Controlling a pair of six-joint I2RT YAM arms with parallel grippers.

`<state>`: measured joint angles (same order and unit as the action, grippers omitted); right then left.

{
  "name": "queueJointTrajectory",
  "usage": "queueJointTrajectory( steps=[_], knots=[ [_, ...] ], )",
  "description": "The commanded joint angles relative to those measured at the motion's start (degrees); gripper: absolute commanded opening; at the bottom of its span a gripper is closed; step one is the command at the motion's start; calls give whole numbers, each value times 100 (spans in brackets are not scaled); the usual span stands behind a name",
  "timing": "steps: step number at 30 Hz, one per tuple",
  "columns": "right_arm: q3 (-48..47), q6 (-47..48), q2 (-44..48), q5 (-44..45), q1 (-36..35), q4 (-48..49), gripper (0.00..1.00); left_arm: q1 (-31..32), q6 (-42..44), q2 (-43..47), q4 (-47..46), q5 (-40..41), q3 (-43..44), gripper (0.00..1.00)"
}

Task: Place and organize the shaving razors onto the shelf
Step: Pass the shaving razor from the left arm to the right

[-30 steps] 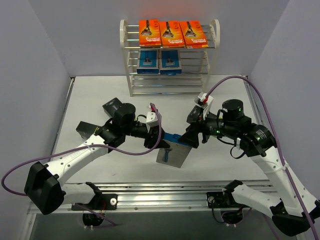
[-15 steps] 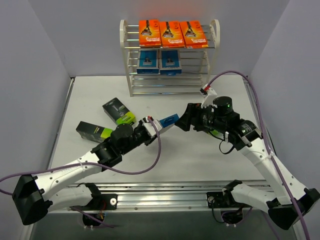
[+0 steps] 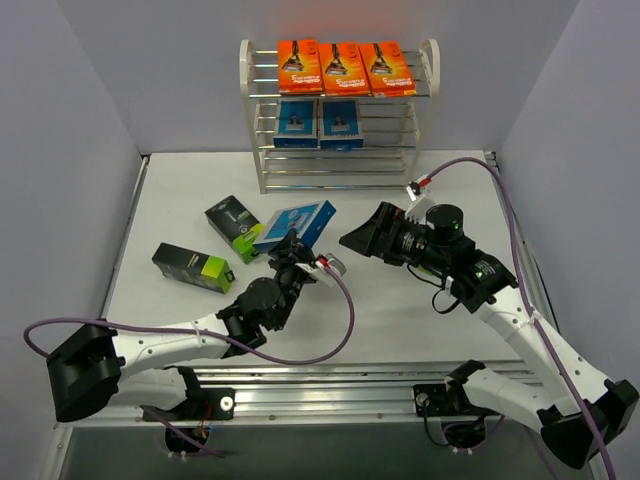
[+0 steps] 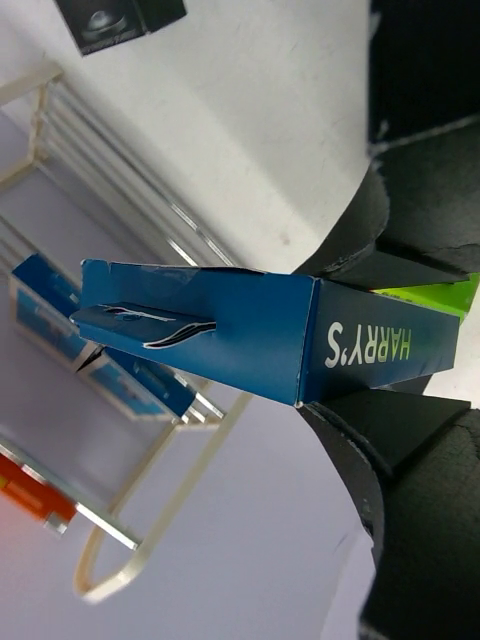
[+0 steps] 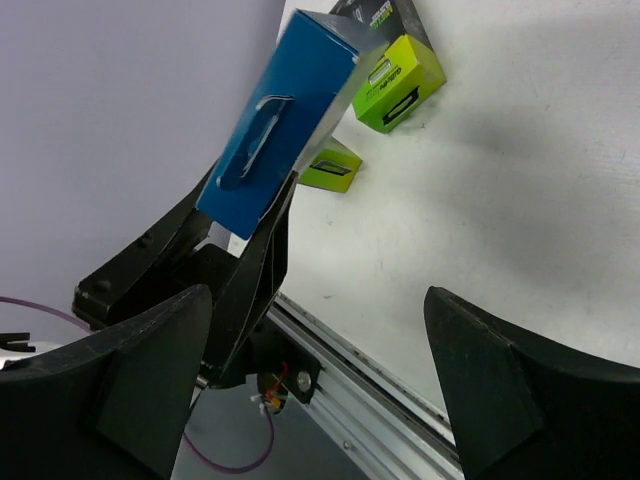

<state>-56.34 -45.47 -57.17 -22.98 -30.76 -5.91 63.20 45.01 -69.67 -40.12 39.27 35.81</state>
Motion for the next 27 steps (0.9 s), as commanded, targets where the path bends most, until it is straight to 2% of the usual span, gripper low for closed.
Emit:
queueJointTrajectory(
  steps=[1, 6, 11, 17, 27],
  knots=[
    [149, -357, 100, -31, -53, 415, 83, 298, 1192, -204, -1892, 756, -74, 2],
    [255, -541, 57, 83, -61, 845, 84, 693, 2159, -679, -3017, 1004, -171, 2],
    [158, -638, 144, 241, -53, 1065, 84, 878, 2502, -793, -3203, 1013, -224, 2],
    [18, -708, -171, 22, -53, 1110, 84, 1080, 3012, -1005, -3923, 1136, -250, 2],
    [-150, -691, -330, -39, -53, 1241, 82, 1318, 3479, -1268, -4232, 1180, -224, 2]
  ],
)
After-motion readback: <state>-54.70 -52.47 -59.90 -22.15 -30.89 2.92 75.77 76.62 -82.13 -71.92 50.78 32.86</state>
